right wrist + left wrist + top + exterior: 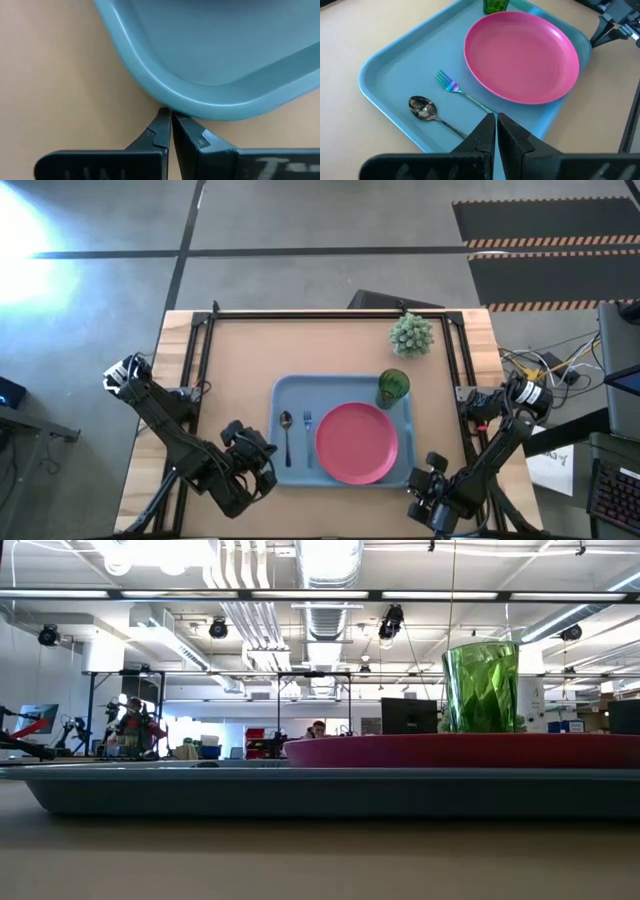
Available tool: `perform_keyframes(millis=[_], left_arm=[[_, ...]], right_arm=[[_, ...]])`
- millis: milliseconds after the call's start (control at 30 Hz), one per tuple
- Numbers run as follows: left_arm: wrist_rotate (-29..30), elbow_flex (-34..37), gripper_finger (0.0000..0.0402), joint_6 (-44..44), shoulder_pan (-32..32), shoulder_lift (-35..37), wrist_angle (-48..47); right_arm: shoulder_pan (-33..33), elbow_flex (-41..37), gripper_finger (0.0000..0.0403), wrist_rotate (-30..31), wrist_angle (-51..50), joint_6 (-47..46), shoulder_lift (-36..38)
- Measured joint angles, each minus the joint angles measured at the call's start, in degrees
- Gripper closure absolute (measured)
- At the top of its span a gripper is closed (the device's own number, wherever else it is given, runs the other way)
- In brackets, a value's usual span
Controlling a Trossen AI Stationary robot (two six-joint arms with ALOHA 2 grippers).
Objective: Pick and place plate/cup/fork/spoon on tray
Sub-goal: Adjust the blue serving tray
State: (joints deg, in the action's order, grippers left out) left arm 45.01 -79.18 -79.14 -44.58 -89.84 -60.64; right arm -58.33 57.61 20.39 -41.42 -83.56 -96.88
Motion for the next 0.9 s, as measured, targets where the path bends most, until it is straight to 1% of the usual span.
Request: perform_keyframes(millis=[200, 400, 600, 767, 900], left_arm=[[0.0, 0.0, 0.0402, 0.0, 0.0, 0.0, 0.0], [0.0, 0.0, 0.0402, 0.0, 0.0, 0.0, 0.0], [0.0, 0.0, 0.0402, 0.0, 0.0, 0.0, 0.0], [0.0, 0.0, 0.0402, 0.0, 0.0, 0.0, -0.2], [0.0, 0.0, 0.0402, 0.0, 0.0, 0.0, -1.6]], right_arm=[[0.0, -0.6, 0.0394, 0.0, -1.2, 0.1, 0.9], [0.2, -0.7, 0.0394, 0.1, -5.5, 0.2, 1.3], [0.2, -0.7, 0.0394, 0.2, -4.8, -1.0, 1.6], [0.2, -0.7, 0.0394, 0.2, 1.4, -2.7, 1.9], [0.3, -0.7, 0.0394, 0.5, 12.8, -2.6, 3.5]])
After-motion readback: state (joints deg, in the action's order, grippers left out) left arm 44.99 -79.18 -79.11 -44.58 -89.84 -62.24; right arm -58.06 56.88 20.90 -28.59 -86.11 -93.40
